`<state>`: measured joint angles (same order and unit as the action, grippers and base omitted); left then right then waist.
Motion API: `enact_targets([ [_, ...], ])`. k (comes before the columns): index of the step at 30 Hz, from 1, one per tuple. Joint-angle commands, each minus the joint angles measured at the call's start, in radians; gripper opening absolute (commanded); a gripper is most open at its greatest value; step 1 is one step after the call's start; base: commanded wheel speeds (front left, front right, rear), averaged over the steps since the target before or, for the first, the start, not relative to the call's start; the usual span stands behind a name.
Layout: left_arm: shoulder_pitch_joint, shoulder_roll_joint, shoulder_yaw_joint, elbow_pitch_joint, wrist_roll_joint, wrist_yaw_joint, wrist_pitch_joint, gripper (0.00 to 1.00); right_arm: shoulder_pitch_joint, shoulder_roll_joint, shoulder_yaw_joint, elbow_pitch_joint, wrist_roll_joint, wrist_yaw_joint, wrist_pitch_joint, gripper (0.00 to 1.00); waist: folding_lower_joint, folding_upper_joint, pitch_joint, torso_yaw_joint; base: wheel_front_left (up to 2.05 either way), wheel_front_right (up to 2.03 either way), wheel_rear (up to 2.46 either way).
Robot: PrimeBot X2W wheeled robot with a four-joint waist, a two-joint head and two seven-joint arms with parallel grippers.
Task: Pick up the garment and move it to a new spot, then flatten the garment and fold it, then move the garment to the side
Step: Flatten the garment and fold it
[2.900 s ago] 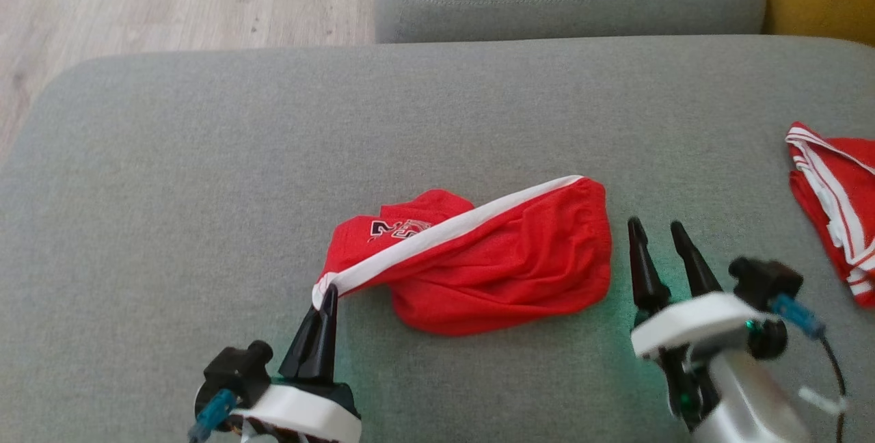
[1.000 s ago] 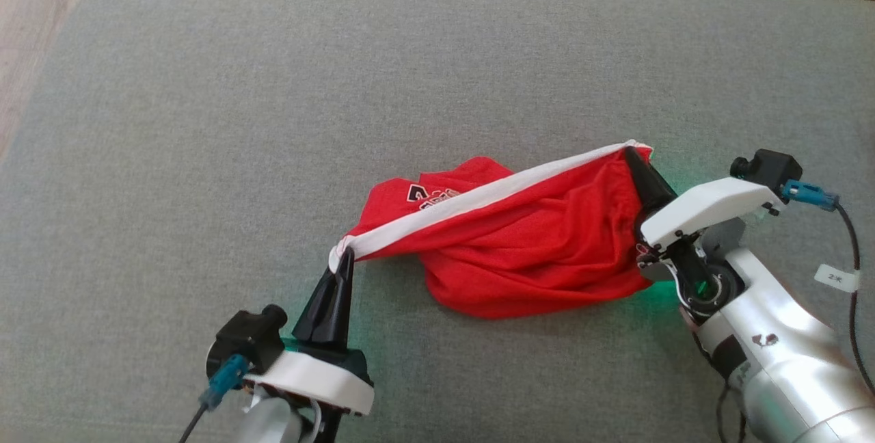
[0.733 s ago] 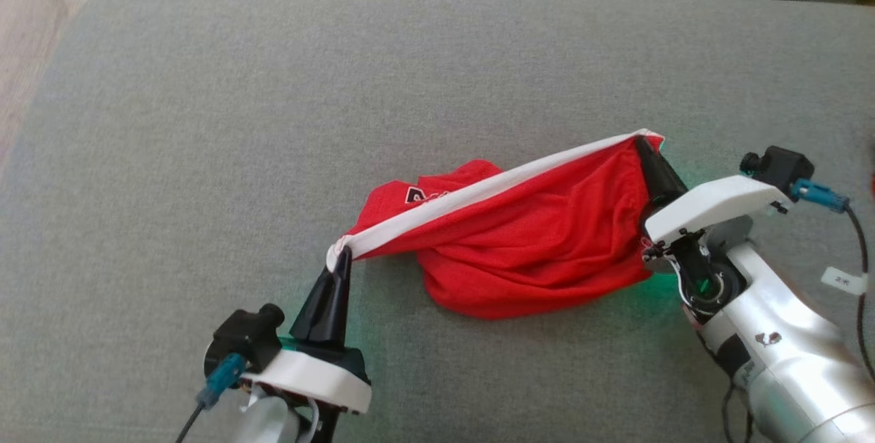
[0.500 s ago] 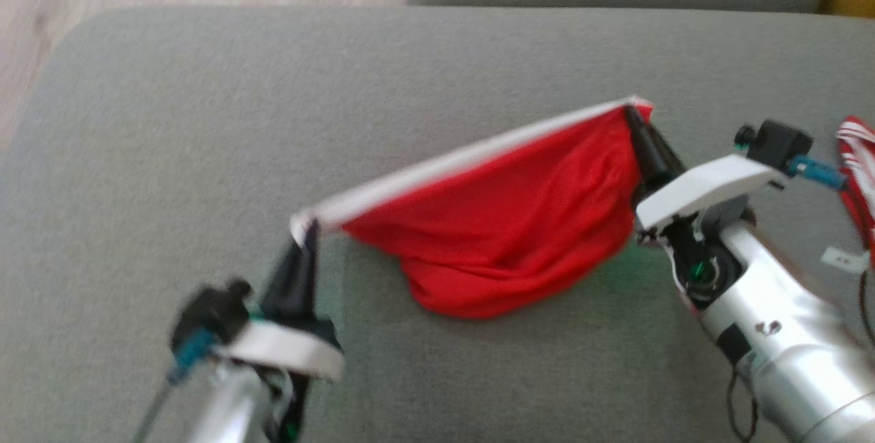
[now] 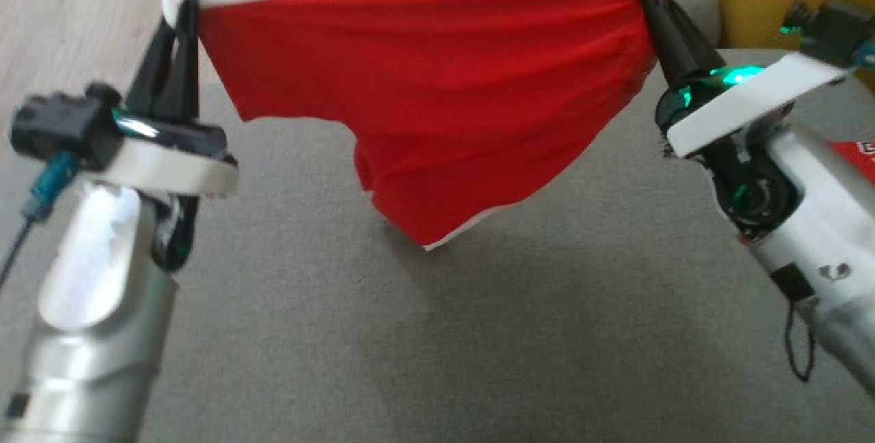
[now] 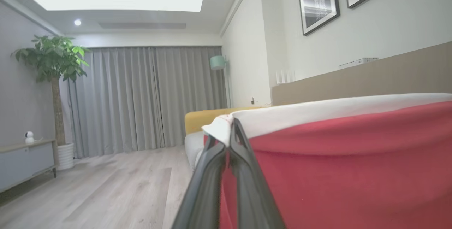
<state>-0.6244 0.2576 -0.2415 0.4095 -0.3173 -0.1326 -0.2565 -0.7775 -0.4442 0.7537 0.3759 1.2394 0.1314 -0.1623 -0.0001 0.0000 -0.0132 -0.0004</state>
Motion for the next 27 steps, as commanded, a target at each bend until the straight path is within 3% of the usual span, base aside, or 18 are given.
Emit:
enact_targets([
  [1, -0.083, 0.055, 0.03, -0.028, 0.001, 0.002, 0.001, 0.0, -0.042, -0.023, -0.004, -0.04, 0.002, -0.001, 0.006, 0.0, 0.0001, 0.0, -0.011, -0.012, 0.0, 0.0, 0.0],
  [8, -0.159, 0.095, -0.002, -0.019, -0.007, 0.002, 0.081, 0.0, -0.082, -0.083, 0.011, -0.1, -0.007, -0.001, 0.076, 0.0, 0.0001, 0.0, 0.034, -0.018, 0.0, 0.0, 0.0],
  [15, -0.267, 0.065, -0.035, 0.042, 0.015, 0.014, 0.098, 0.0, -0.197, -0.066, 0.007, -0.005, -0.068, -0.001, 0.087, 0.0, 0.0001, 0.0, 0.187, -0.008, 0.0, 0.0, 0.0],
  [19, -0.359, 0.05, -0.041, 0.078, 0.046, 0.04, 0.065, 0.0, -0.297, -0.045, 0.009, 0.066, -0.137, -0.001, 0.046, 0.0, 0.0001, 0.0, 0.255, 0.0, 0.0, 0.0, 0.0],
  [23, -0.499, 0.046, -0.027, 0.115, 0.097, 0.098, 0.012, 0.0, -0.456, -0.02, 0.018, 0.161, -0.264, -0.001, -0.055, 0.0, 0.0001, 0.0, 0.32, 0.005, 0.0, 0.0, 0.0],
  [27, -0.585, 0.03, -0.015, 0.076, 0.13, 0.122, -0.004, 0.0, -0.554, -0.017, -0.006, 0.208, -0.376, -0.001, -0.097, 0.0, 0.0001, 0.0, 0.352, 0.02, 0.0, 0.0, 0.0],
])
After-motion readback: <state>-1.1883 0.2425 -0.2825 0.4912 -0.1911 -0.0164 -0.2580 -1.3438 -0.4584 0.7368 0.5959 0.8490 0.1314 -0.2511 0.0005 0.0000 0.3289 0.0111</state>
